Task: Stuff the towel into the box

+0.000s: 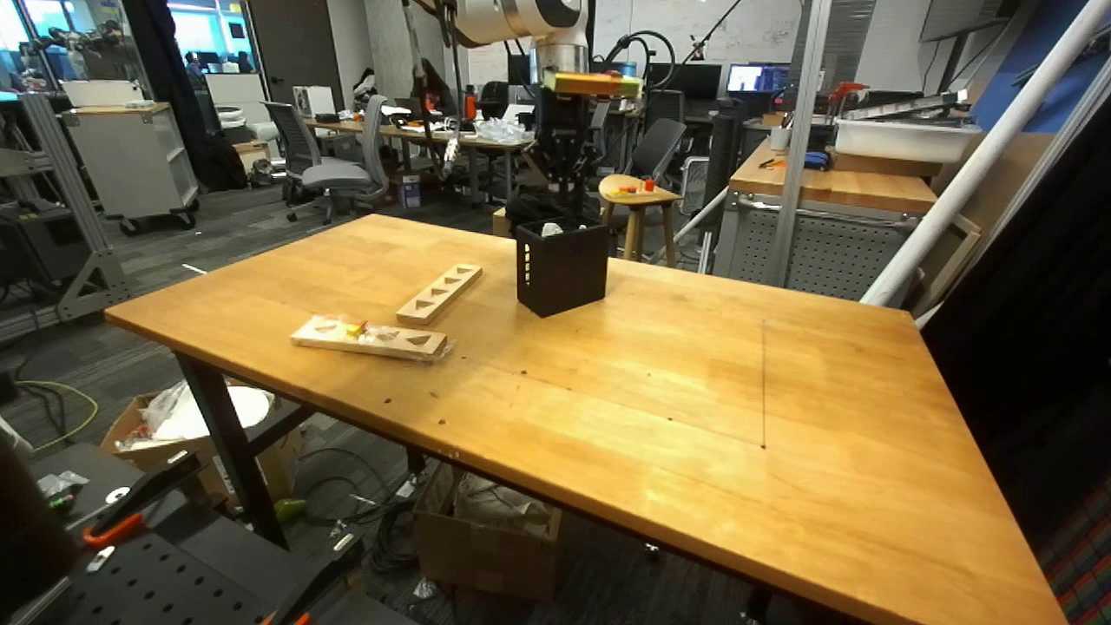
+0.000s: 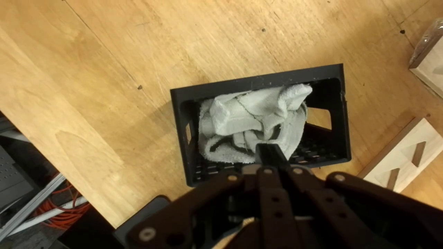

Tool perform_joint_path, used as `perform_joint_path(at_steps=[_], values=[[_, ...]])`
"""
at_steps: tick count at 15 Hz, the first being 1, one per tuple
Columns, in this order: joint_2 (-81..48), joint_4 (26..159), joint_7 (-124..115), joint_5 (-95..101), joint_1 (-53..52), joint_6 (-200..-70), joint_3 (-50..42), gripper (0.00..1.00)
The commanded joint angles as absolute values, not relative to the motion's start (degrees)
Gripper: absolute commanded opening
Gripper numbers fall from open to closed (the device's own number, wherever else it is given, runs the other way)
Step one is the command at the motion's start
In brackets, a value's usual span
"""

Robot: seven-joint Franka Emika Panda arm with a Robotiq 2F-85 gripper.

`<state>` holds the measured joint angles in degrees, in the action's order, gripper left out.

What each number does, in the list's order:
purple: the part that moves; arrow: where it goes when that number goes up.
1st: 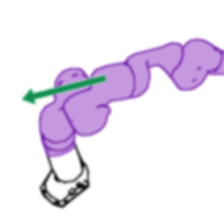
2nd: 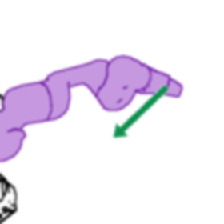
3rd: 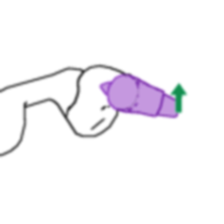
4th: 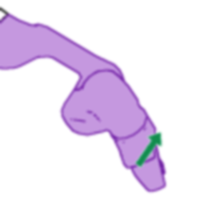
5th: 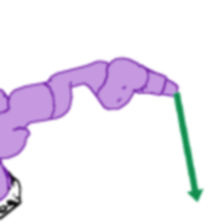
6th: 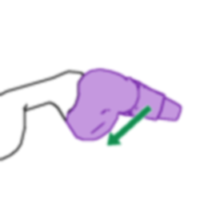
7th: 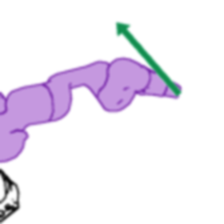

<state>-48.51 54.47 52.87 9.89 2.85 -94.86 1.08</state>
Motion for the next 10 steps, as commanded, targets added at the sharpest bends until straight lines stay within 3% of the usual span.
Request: perform_joint_path(at_steps=[1, 10], values=[[-43.5, 62.6, 51.0, 9.9, 3.0, -99.3, 1.0, 0.02], [-38.4, 75.5, 48.8, 9.8, 3.6, -107.0, 1.6, 0.02]])
